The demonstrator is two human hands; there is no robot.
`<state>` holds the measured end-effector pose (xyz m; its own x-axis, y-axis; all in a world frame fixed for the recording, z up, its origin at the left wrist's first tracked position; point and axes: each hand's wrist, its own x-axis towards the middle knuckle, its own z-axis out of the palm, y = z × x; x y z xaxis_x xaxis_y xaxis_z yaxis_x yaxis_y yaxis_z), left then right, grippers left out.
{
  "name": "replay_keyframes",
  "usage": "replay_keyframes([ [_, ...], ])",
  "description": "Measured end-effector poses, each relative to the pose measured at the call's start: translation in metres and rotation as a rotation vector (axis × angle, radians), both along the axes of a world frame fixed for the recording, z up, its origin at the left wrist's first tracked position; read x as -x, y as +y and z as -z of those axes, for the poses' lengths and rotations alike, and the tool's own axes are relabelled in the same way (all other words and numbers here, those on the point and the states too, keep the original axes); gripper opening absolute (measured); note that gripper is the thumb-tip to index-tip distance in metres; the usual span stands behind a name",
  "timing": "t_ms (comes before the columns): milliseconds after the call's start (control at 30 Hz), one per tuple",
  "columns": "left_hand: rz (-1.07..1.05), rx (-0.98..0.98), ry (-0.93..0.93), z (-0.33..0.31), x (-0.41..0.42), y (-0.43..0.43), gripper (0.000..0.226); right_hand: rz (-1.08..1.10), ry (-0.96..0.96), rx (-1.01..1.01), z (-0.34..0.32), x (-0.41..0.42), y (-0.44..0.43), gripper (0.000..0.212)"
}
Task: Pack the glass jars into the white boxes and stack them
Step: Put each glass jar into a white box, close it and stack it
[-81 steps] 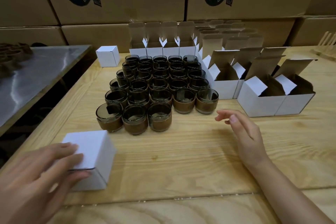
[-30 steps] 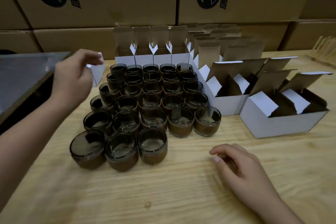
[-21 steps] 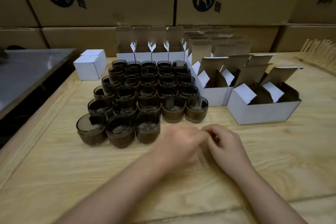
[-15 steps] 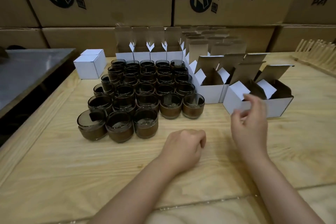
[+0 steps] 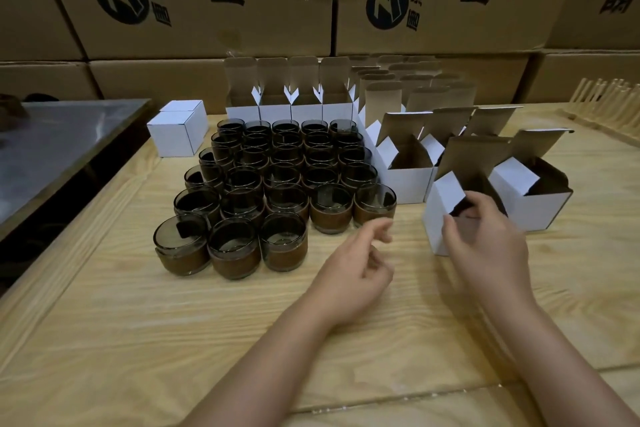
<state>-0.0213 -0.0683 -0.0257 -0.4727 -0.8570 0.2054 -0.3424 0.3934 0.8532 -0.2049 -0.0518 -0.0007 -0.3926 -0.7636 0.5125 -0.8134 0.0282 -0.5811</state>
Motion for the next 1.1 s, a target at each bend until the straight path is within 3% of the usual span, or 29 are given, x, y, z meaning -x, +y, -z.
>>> replay_keyframes([
  [133, 0.014, 0.013, 0.112, -0.003, 0.0, -0.001, 0.055, -0.118, 0.063, 0.04, -0.004, -0.035, 0.027, 0.04],
  [367, -0.007, 0.152, 0.138, -0.008, -0.001, 0.002, 0.051, -0.246, 0.094, 0.027, -0.014, -0.075, 0.052, 0.037],
  [500, -0.034, 0.148, 0.162, -0.008, -0.001, 0.002, 0.055, -0.273, 0.116, 0.282, -0.032, -0.054, 0.047, 0.024],
  [567, -0.035, 0.131, 0.124, -0.008, 0.0, 0.002, 0.057, -0.306, 0.024, 0.272, -0.037, -0.037, 0.033, 0.024],
  [700, -0.042, 0.133, 0.117, -0.007, 0.0, 0.002, 0.048, -0.49, -0.279, -0.009, -0.028, -0.024, 0.012, 0.018],
  [800, -0.03, 0.142, 0.14, -0.008, -0.001, 0.003, 0.041, -0.598, -0.4, 0.05, -0.017, -0.03, 0.012, 0.016],
  [967, -0.066, 0.04, 0.299, -0.008, -0.005, 0.003, 0.031, -0.635, -0.724, 0.123, -0.011, -0.019, 0.009, 0.041],
  [1100, -0.064, -0.032, 0.365, -0.007, -0.005, 0.004, 0.037, -0.642, -0.899, 0.028, -0.005, 0.0, 0.008, 0.055],
])
